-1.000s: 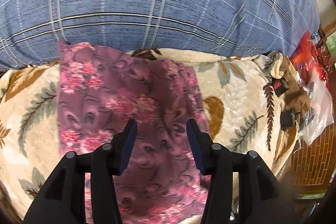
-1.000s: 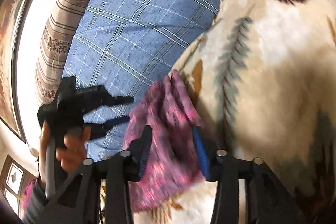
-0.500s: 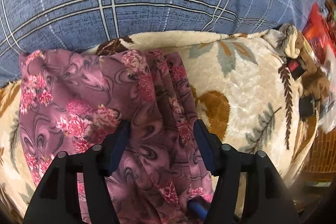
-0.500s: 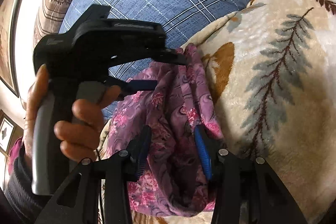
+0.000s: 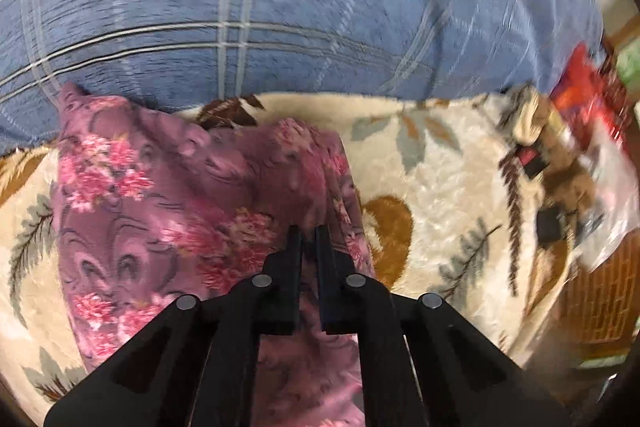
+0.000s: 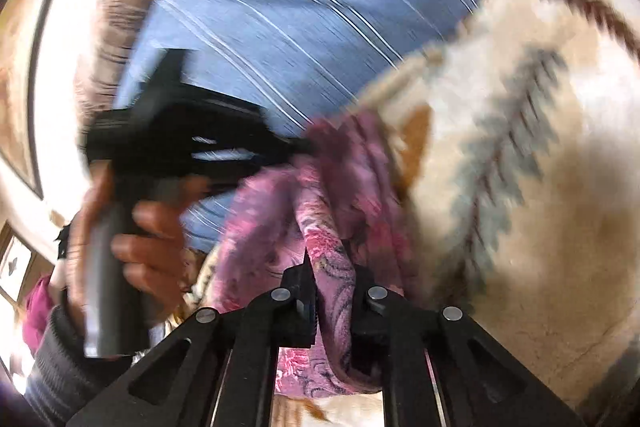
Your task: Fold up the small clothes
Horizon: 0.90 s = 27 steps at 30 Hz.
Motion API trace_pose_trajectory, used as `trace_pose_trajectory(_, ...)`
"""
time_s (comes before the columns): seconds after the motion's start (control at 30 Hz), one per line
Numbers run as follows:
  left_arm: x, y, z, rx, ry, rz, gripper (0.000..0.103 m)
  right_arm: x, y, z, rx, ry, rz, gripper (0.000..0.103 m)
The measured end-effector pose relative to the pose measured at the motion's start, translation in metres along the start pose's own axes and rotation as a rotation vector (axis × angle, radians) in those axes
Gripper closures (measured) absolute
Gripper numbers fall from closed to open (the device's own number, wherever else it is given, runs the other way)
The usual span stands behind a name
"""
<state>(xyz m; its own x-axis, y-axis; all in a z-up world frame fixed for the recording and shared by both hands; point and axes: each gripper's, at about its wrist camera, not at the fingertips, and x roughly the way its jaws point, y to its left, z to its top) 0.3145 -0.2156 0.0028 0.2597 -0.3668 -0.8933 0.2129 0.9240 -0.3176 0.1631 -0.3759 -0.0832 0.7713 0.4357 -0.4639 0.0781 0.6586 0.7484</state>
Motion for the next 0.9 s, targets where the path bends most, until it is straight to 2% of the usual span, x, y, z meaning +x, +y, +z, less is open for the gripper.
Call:
trace_pose_trajectory(0.07,-0.016,0.016,-0.002,-0.035,-0.049,-0.024,0.096,0.008,-0.004,-0.003,0.012,0.036,-0.011,0.094)
trace_pose_trajectory(0.13,-0.035,0.040,-0.006,-0.064,-0.099,-0.031,0.082,0.004,-0.002,-0.002,0.007,0.026,-0.015,0.090)
trace_pose_trajectory(0.17,-0.045,0.057,-0.011,-0.083,-0.131,-0.020,0.079,0.000,0.000,0.000,0.004,0.015,-0.027,0.088)
trace_pose_trajectory(0.23,-0.061,0.090,-0.022,-0.115,-0.170,0.012,0.070,-0.019,0.007,0.003,-0.009,-0.070,-0.043,0.084)
trace_pose_trajectory(0.3,-0.068,0.124,-0.036,-0.160,-0.189,0.043,0.070,-0.037,0.017,0.014,-0.019,-0.200,-0.018,0.071)
trace_pose_trajectory(0.33,-0.069,0.141,-0.044,-0.196,-0.187,0.042,0.070,-0.037,0.022,0.022,-0.033,-0.226,-0.002,0.060)
trace_pose_trajectory(0.37,-0.065,0.153,-0.050,-0.232,-0.175,0.018,0.070,-0.030,0.029,0.032,-0.055,-0.220,0.020,0.056)
trace_pose_trajectory(0.43,-0.054,0.169,-0.060,-0.285,-0.132,-0.051,0.070,-0.001,0.038,0.051,-0.088,-0.166,0.023,0.056)
trace_pose_trajectory(0.53,-0.046,0.169,-0.070,-0.287,-0.123,-0.080,0.070,0.056,0.041,0.071,-0.080,-0.017,-0.032,0.056)
trace_pose_trajectory(0.57,-0.046,0.167,-0.072,-0.280,-0.134,-0.078,0.070,0.075,0.038,0.075,-0.073,0.038,-0.071,0.057)
trace_pose_trajectory(0.63,-0.046,0.163,-0.072,-0.271,-0.150,-0.091,0.070,0.098,0.034,0.081,-0.063,0.089,-0.124,0.062)
trace_pose_trajectory(0.67,-0.048,0.159,-0.071,-0.265,-0.162,-0.090,0.070,0.106,0.033,0.084,-0.062,0.116,-0.114,0.072)
trace_pose_trajectory(0.7,-0.048,0.155,-0.070,-0.256,-0.174,-0.082,0.070,0.110,0.035,0.088,-0.061,0.128,-0.099,0.096)
trace_pose_trajectory(0.8,-0.049,0.144,-0.067,-0.207,-0.210,-0.055,0.070,0.085,0.049,0.095,-0.108,0.016,-0.025,0.098)
trace_pose_trajectory(0.83,-0.048,0.142,-0.066,-0.192,-0.215,-0.044,0.070,0.080,0.052,0.097,-0.132,-0.017,-0.036,0.098)
trace_pose_trajectory(0.9,-0.040,0.138,-0.065,-0.168,-0.205,-0.009,0.070,0.086,0.045,0.100,-0.125,-0.012,-0.103,0.098)
